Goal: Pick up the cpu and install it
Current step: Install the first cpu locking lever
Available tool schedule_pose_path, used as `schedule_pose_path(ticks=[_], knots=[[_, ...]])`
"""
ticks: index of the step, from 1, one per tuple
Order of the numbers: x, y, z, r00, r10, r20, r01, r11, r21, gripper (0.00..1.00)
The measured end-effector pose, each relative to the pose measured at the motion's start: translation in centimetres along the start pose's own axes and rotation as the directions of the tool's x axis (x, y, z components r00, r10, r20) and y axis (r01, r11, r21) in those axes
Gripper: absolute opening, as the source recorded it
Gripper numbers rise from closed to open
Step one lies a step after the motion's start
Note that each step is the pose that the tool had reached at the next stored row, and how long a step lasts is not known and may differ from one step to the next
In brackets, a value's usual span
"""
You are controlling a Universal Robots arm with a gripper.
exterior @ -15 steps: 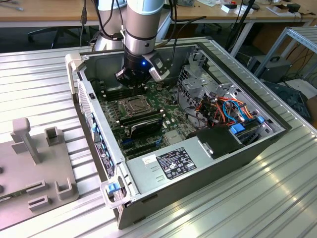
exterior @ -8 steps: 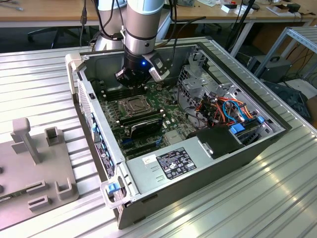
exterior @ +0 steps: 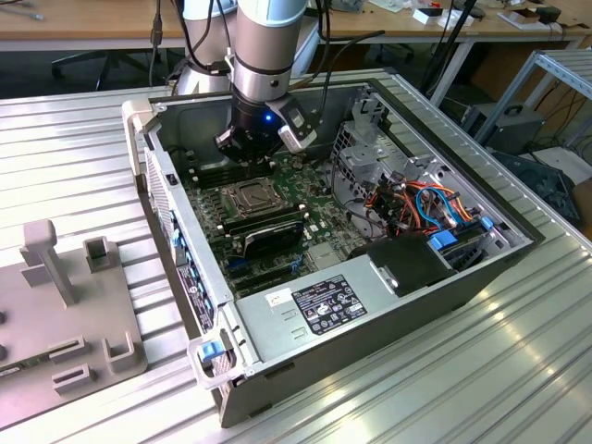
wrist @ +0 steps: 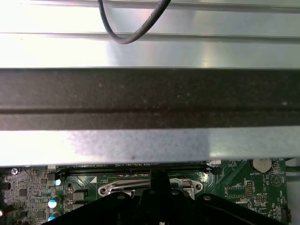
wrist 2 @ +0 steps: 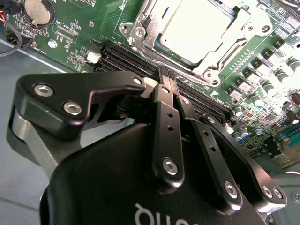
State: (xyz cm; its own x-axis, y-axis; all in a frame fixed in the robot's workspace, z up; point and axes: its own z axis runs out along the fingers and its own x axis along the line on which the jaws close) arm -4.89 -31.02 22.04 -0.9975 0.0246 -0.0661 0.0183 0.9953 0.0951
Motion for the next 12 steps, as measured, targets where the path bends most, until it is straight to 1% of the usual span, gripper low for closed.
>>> schedule_pose_path(ticks=[3,8,12], knots=[[0.0,0.0,-0.05,1.0,0.0,-0.0001,0.0,1.0,0.0001,0.11],[-0.02,0.03,-0.33,1.0,0.0,0.0,0.0,1.0,-0.0001,0.11],[-0.03,0.04,-0.4,1.0,0.0,0.0,0.0,1.0,-0.0001,0.11]])
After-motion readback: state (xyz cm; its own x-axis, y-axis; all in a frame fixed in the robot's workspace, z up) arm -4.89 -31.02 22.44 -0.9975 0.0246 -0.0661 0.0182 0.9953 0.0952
